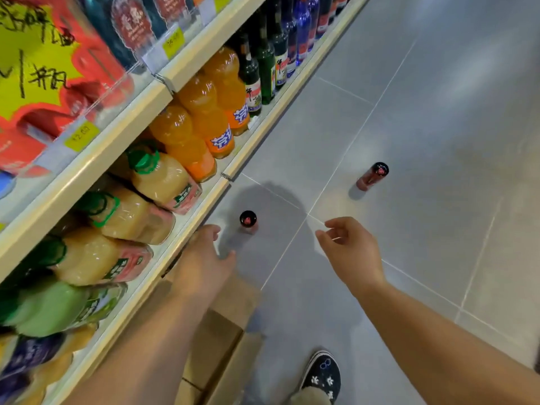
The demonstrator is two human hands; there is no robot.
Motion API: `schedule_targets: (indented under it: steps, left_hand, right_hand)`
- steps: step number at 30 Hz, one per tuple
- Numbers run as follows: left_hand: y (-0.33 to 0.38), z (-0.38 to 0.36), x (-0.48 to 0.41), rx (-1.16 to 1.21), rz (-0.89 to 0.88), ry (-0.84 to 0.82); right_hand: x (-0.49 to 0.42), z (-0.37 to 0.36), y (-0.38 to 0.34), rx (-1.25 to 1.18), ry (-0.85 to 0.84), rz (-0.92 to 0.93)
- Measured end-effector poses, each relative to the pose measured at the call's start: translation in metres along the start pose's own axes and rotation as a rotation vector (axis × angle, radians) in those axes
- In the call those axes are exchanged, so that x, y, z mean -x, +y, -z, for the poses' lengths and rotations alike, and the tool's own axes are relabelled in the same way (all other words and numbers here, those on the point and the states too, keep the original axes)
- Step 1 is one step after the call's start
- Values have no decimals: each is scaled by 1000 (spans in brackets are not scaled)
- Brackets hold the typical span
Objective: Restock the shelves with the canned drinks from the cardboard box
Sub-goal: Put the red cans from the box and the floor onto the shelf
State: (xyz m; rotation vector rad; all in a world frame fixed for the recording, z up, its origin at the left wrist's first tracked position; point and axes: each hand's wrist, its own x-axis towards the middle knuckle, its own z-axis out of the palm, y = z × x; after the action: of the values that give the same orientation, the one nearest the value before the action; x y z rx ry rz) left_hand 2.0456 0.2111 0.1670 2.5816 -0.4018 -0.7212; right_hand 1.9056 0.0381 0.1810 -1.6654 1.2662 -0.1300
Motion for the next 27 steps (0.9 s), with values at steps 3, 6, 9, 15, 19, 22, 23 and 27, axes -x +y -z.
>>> schedule_targets:
  steps: [3, 6, 9, 15, 19, 22, 23, 27]
  left_hand:
    - [8, -13, -24, -19, 47, -61]
    - [8, -28, -53, -36, 76, -122]
    - [-1, -50, -85, -96, 85, -186]
    - [-23, -107, -143, -167, 95, -268]
    - [-30, -148, -166, -142, 119, -298]
    - [-39, -182, -185, -201, 133, -311]
    - [-41, -193, -190, -229, 137, -317]
    - [-46, -224, -216, -255, 195, -284]
  right_hand:
    - [-20, 2, 6, 0, 20, -21]
    - [-44, -8, 12, -12, 36, -40]
    - [-71, -24, 18, -3, 16, -46]
    - [-135, -71, 37, 13, -15, -15]
    - [-163, -93, 61, 25, -58, -48]
    - [-184, -104, 78, 52, -106, -53]
    - [-190, -105, 83, 48, -108, -48]
    - [-212, -106, 103, 64, -131, -22]
